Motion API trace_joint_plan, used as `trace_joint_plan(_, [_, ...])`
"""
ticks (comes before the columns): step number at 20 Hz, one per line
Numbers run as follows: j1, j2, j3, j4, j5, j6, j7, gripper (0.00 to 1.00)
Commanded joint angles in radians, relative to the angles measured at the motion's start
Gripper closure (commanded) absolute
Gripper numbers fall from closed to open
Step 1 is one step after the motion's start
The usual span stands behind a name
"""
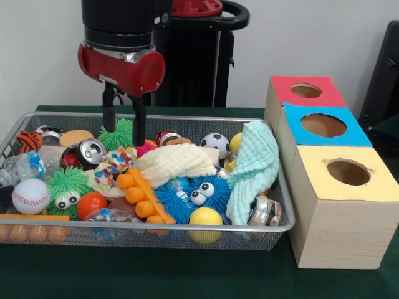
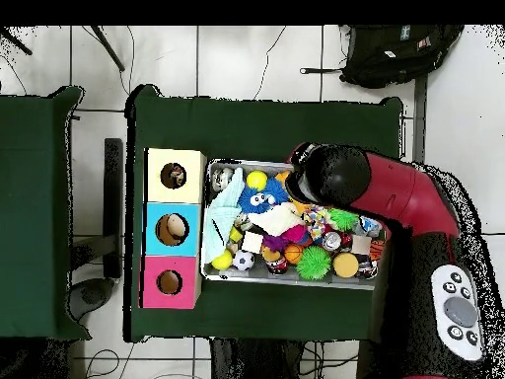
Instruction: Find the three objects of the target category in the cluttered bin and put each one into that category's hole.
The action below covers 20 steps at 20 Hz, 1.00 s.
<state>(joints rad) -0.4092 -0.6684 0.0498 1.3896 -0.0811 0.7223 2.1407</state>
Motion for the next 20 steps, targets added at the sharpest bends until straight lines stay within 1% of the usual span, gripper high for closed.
trace_joint_plan(1, [-0.054, 0.060, 0.189, 0.174, -0.060, -0.057, -0.223, 0.00])
trace_joint_plan(5, [-0.054, 0.049, 0.198, 0.183, -0.087, -0.067, -0.186, 0.00])
trace_joint_plan(8, [-0.066, 0.044, 0.210, 0.190, -0.106, -0.065, -0.180, 0.00])
trace_joint_plan(14, [-0.103, 0.023, 0.227, 0.216, -0.141, -0.028, -0.216, 0.00])
trace_joint_plan(17, [-0.127, 0.007, 0.232, 0.213, -0.170, -0.003, -0.239, 0.00])
trace_joint_plan(20, [-0.160, 0.017, 0.257, 0.204, -0.188, 0.007, -0.265, 0.00])
